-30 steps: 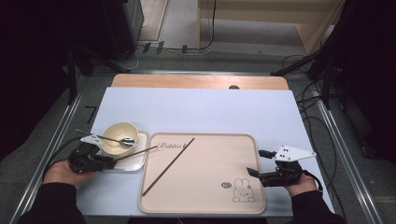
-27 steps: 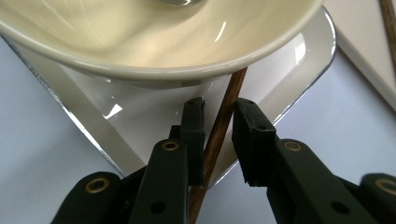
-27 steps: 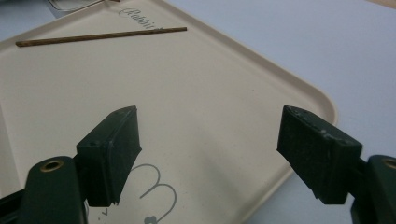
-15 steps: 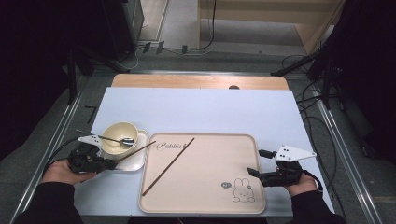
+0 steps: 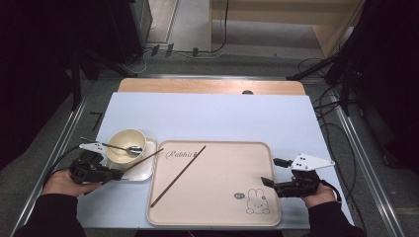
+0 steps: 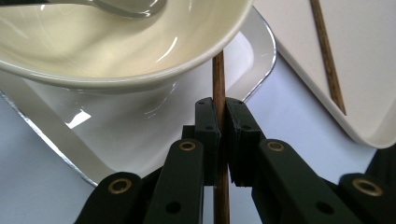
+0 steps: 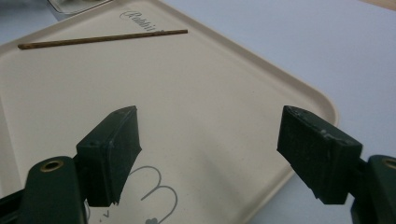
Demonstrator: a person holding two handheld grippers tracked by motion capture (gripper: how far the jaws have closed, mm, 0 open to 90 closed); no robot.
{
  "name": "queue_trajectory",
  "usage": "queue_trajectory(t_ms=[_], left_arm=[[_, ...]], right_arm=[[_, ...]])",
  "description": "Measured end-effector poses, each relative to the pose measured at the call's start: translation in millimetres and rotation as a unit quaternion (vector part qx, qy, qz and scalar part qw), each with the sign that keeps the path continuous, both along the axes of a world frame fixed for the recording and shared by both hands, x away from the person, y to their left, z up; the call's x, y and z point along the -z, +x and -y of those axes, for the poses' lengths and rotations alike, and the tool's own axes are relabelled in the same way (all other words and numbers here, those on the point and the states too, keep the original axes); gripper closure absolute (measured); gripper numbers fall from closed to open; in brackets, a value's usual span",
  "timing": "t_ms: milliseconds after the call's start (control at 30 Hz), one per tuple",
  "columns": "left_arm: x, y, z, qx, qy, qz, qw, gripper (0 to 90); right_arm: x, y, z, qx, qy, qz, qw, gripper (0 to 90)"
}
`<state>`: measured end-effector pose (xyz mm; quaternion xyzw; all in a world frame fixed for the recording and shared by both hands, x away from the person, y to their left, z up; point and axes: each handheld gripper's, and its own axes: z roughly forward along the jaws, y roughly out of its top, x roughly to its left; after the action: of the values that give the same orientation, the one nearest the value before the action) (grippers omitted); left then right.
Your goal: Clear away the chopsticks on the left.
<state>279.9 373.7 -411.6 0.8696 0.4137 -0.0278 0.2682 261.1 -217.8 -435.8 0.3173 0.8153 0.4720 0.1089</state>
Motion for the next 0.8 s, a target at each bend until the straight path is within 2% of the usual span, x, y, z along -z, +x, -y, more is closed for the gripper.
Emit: queue_trajectory(t_ms=[267, 467, 533, 600, 800], left_arm=[[-11.6, -4.3, 7.0, -0.003, -0.021, -0.003, 0.9998, 85.4], [-17.6, -5.0, 12.4, -0.010, -0.022, -0.009, 0.9997, 85.3], [-21.0, -4.9, 17.6, -0.021, -0.023, -0.011, 0.9994, 85.3], [-24.0, -4.9, 21.2, -0.016, -0.029, -0.009, 0.9994, 85.3], [-28.8, -5.1, 31.3, -0.024, -0.025, -0.011, 0.9993, 85.3]], right_arm=[[0.0, 0.3, -0.6, -0.002, 0.000, 0.002, 1.0000, 21.3], [0.0, 0.6, -0.9, -0.003, 0.001, 0.002, 1.0000, 21.3], [0.0, 1.0, -1.0, -0.005, 0.000, 0.002, 1.0000, 21.3], [0.0, 1.0, -1.0, -0.005, 0.001, 0.002, 1.0000, 21.3], [0.0, 0.9, -1.2, -0.005, 0.000, 0.003, 1.0000, 21.3]])
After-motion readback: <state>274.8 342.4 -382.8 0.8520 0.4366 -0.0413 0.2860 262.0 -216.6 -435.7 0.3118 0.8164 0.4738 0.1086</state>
